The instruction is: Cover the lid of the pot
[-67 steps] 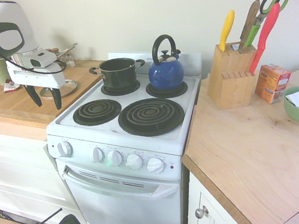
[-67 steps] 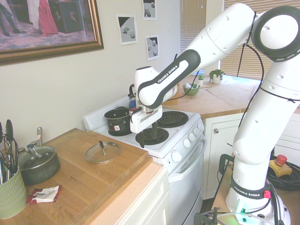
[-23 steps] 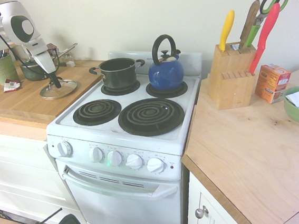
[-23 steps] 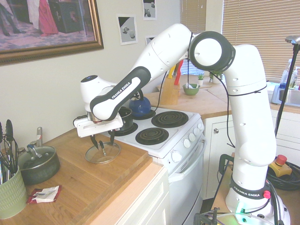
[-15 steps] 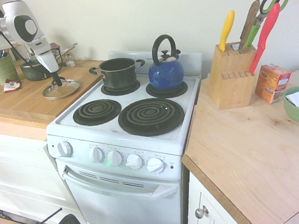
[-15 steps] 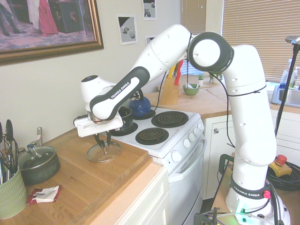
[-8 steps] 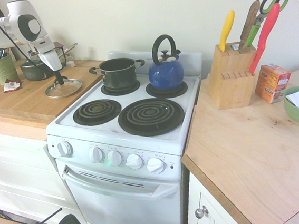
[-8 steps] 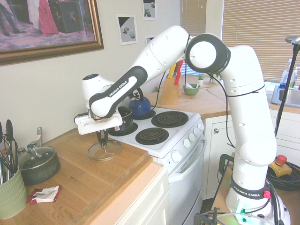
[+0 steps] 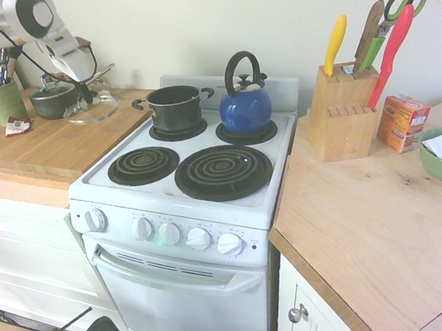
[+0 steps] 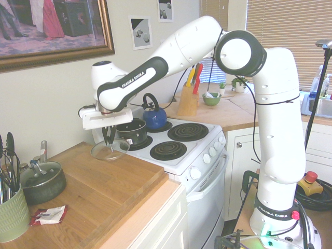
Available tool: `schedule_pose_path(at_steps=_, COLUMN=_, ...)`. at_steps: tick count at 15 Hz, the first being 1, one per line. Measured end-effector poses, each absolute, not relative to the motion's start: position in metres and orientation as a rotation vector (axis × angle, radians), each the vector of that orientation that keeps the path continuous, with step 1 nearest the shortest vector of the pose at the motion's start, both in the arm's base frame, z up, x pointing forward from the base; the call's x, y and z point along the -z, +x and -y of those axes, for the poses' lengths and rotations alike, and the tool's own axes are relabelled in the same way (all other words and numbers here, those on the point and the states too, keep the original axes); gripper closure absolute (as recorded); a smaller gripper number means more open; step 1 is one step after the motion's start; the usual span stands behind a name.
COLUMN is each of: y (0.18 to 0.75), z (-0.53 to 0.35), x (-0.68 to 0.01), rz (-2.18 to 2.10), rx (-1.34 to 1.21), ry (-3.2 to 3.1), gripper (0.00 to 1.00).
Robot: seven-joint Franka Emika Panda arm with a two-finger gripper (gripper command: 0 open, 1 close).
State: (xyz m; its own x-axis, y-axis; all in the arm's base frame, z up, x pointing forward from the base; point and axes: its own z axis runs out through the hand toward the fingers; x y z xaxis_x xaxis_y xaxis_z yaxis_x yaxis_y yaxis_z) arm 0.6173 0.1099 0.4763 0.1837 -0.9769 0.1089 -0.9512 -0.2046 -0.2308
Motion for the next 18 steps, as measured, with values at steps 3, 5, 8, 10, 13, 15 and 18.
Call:
schedule_pose_path(at_steps=3, y=0.630, z=-0.089, x=-0.528, rz=-1.922, rx=0.400, ry=-2.288, gripper=1.00)
schedule_pose_path(at_steps=5, y=0.646, z=-0.061, x=-0.555, rz=-1.959, rx=0.421, ry=-2.249, gripper=1.00)
schedule_pose_path(at_steps=8, y=0.677, z=-0.015, x=-0.558, rz=-2.034, rx=0.410, ry=-2.192, gripper=1.00)
schedule_pose_path(at_steps=10, y=0.696, z=0.015, x=-0.538, rz=-2.089, rx=0.390, ry=-2.161, gripper=1.00)
schedule_pose_path(at_steps=13, y=0.706, z=0.058, x=-0.511, rz=-2.160, rx=0.351, ry=-2.131, gripper=1.00)
schedule_pose_path(at_steps=15, y=0.703, z=0.082, x=-0.503, rz=-2.193, rx=0.346, ry=-2.121, gripper=1.00)
schedule_pose_path(at_steps=18, y=0.698, z=0.112, x=-0.489, rz=-2.227, rx=0.347, ry=-2.106, gripper=1.00)
